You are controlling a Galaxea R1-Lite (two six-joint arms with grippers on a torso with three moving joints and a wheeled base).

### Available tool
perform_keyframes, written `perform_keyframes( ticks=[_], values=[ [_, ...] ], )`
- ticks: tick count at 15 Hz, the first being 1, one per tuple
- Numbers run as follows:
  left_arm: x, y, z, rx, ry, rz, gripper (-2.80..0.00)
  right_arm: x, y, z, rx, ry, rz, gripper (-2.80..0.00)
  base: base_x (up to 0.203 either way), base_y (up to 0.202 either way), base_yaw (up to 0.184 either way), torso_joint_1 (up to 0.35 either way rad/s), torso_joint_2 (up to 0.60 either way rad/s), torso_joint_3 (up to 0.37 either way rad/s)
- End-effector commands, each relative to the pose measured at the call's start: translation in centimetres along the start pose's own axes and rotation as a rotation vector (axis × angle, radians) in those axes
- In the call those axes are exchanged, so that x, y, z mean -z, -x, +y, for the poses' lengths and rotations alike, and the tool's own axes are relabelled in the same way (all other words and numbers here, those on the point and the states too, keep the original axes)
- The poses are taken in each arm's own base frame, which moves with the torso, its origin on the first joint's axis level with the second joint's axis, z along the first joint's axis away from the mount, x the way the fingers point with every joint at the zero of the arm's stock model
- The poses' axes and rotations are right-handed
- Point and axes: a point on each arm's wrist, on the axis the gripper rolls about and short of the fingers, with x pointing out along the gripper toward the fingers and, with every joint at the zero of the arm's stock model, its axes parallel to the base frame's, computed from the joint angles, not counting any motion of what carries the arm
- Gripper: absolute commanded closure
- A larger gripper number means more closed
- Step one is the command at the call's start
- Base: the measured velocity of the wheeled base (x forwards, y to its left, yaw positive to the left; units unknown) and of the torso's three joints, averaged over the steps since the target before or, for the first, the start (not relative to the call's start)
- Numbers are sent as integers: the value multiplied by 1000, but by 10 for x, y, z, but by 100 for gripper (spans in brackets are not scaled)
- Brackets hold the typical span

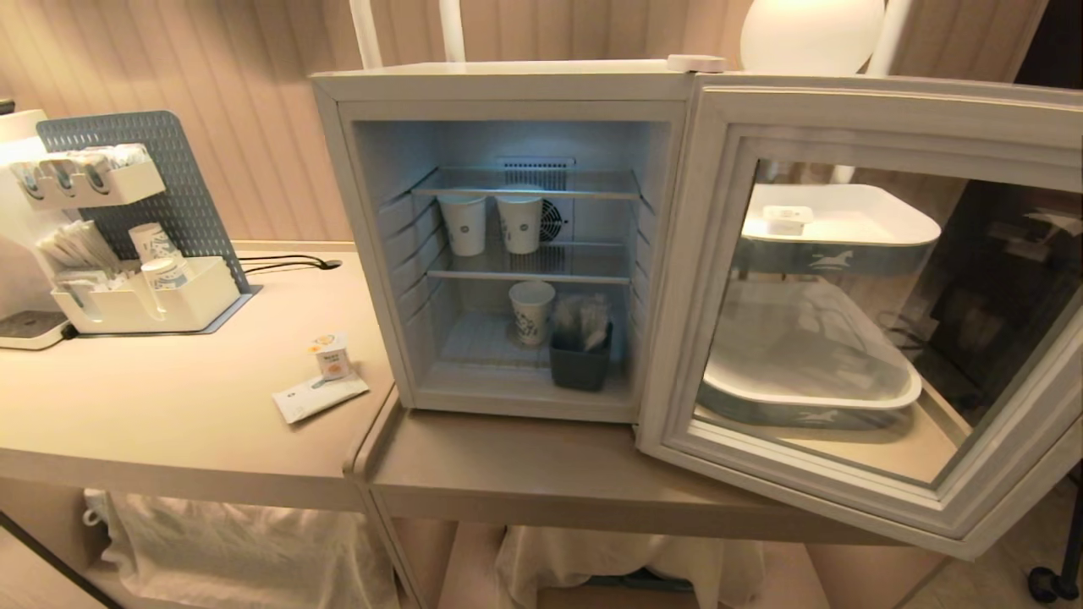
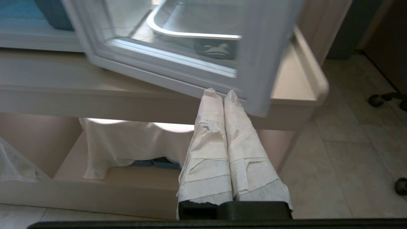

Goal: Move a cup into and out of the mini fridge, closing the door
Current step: Close the freezer door

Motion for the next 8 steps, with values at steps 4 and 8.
perform_keyframes(
  ticks=[4, 8],
  values=[
    [0, 0, 0, 0, 6, 1, 0, -1, 0, 0, 0, -13, -12, 0, 0, -151, -10, 2, 1, 3],
    [1, 0, 0, 0, 8, 3, 0, -74, 14, -3, -4, -157, -127, 0, 0, 0, 0, 0, 0, 0]
  ],
)
